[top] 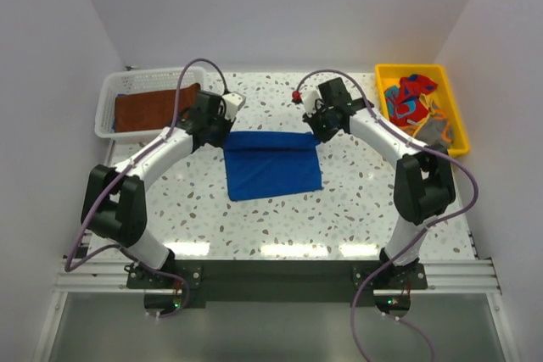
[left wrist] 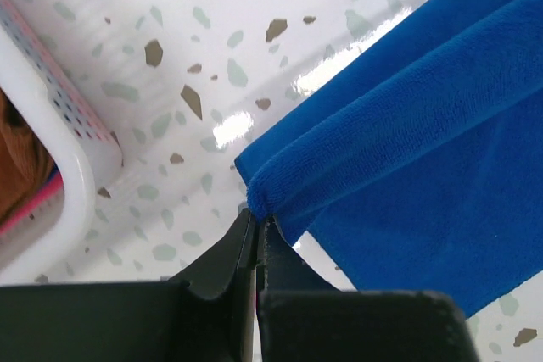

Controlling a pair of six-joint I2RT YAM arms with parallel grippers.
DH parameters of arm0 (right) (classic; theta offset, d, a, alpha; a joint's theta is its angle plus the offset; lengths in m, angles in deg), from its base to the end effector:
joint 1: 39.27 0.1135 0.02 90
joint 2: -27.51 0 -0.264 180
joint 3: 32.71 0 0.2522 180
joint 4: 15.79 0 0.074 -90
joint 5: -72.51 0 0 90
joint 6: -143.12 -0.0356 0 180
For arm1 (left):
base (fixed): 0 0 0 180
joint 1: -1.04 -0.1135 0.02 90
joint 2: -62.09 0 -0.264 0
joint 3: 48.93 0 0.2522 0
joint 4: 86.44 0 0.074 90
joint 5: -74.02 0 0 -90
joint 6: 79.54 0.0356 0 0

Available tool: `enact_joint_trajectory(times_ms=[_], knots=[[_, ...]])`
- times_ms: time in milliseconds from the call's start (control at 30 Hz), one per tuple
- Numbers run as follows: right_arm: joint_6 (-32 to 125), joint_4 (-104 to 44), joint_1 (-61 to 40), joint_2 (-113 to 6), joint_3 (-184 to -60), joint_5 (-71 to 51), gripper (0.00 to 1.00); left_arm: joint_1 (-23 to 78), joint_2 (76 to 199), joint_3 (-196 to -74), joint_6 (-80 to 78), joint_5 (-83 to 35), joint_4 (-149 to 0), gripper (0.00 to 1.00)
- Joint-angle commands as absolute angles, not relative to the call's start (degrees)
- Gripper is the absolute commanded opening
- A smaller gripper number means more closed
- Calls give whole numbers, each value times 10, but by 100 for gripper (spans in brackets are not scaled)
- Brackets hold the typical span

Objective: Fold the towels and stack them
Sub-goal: Fold the towel

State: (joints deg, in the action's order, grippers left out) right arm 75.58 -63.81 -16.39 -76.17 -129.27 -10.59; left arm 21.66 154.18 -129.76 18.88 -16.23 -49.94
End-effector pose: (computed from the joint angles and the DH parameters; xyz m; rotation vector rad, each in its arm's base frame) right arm 0.3624 0.1576 0.2490 -1.0191 2.3156 0.1554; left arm 0.3281 -0.1236 0.2469 0.6054 2.3296 -0.1040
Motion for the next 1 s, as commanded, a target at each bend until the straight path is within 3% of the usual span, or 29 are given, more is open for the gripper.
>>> enact_joint_trajectory(times_ms=[0,433,633,967], knots=[[704,-636,-166,-718,-1256,-112,0,216,1501,-1262,140,-114,-491,0],[680,-524,-166,-659,-1281,-174,0,227,1423,-1270,143,-121,-554,0],[711,-529,-166,-682,-1308,-187,0,227,1454,-1294,151,-102,-543,0],[707,-526,-166,-654,-1243,-159,0,241,1437,-1244,108,-125,-516,0]])
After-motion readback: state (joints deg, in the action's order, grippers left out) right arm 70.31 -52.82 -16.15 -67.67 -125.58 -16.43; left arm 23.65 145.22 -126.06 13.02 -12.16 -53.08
